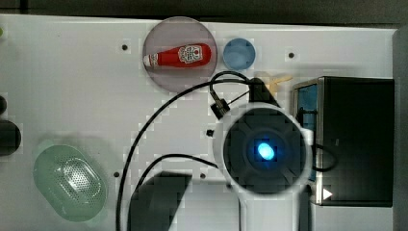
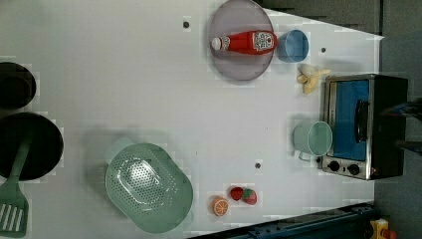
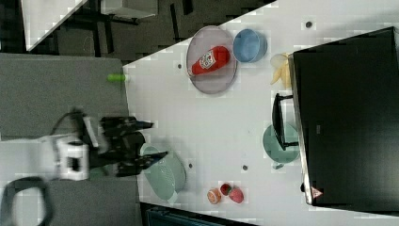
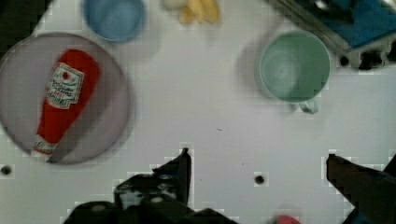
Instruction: Drag strainer left to right.
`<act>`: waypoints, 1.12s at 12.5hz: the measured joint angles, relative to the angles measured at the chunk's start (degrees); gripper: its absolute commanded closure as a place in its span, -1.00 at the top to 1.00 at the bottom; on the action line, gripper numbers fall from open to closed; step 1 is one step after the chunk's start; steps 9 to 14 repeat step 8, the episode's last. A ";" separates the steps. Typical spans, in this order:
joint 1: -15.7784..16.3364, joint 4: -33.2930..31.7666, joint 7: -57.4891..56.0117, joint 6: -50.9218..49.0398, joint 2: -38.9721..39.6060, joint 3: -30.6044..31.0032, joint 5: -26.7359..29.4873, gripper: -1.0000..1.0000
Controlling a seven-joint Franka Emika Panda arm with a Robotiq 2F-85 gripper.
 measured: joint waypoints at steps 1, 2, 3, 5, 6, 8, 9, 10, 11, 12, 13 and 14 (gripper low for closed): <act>-0.06 2.13 -2.43 -3.52 -1.31 0.18 0.39 1.00; 0.02 3.64 -4.33 -6.39 -2.34 0.28 1.04 1.00; 0.26 5.09 -5.33 -8.65 -2.49 0.11 0.94 1.00; -0.12 5.54 -6.43 -10.29 -2.32 0.18 1.18 1.00; -0.10 5.60 -6.85 -10.11 -1.59 -0.13 2.00 1.00; -0.35 5.60 -7.49 -10.12 -0.01 -0.35 1.61 1.00; -0.35 5.60 -7.49 -10.12 -0.01 -0.35 1.61 1.00; -0.35 5.60 -7.49 -10.12 -0.01 -0.35 1.61 1.00; -0.35 5.60 -7.49 -10.12 -0.01 -0.35 1.61 1.00; -0.35 5.60 -7.49 -10.12 -0.01 -0.35 1.61 1.00; -0.35 5.60 -7.49 -10.12 -0.01 -0.35 1.61 1.00; -0.35 5.60 -7.49 -10.12 -0.01 -0.35 1.61 1.00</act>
